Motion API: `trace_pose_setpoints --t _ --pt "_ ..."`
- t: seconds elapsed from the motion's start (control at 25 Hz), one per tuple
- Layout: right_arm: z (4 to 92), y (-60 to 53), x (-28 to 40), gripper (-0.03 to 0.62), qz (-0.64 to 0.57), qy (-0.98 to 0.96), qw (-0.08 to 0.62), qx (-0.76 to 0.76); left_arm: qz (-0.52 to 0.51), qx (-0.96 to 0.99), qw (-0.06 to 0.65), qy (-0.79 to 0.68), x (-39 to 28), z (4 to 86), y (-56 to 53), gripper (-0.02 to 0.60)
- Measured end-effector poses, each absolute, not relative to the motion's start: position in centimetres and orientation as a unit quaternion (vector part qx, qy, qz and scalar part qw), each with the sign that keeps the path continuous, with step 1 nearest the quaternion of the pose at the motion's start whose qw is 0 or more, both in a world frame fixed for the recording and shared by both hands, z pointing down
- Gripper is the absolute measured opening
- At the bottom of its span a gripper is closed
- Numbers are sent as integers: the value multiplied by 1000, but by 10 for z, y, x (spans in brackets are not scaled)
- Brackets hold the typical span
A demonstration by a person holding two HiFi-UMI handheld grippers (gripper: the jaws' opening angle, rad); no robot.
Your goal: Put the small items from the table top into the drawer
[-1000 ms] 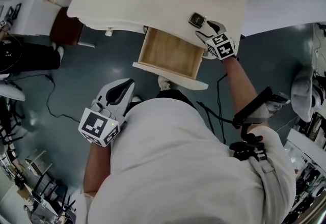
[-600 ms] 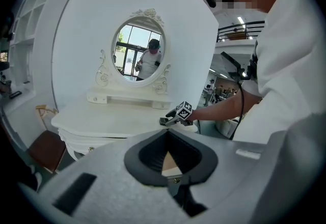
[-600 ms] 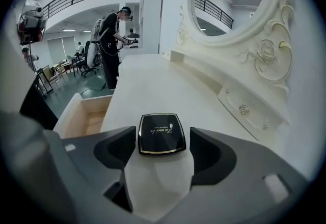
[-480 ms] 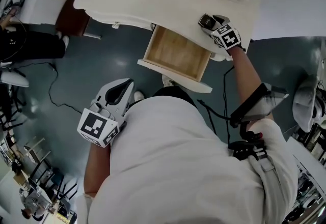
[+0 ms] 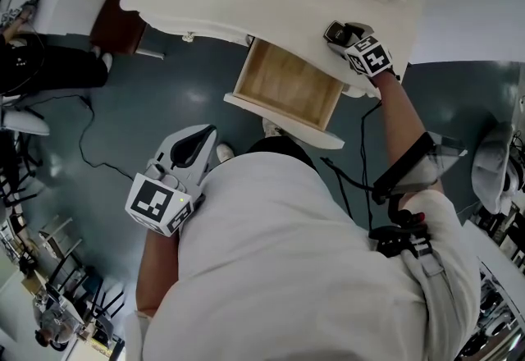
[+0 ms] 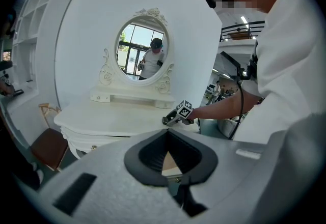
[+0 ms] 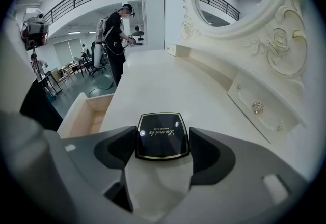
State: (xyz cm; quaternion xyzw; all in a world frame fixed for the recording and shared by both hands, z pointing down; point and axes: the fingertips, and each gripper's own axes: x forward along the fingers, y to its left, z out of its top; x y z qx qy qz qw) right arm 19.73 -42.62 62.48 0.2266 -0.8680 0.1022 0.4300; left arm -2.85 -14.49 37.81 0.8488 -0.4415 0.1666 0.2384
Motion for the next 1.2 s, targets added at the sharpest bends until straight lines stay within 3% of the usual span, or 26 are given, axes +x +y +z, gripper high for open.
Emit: trace_pose_setpoints --t 0.6,1.2 --pt "625 -418 201 325 121 -860 431 244 166 854 239 -431 -34 380 -145 0" --pt "630 -417 200 344 128 -851 483 159 158 846 250 -444 -42 381 -138 0"
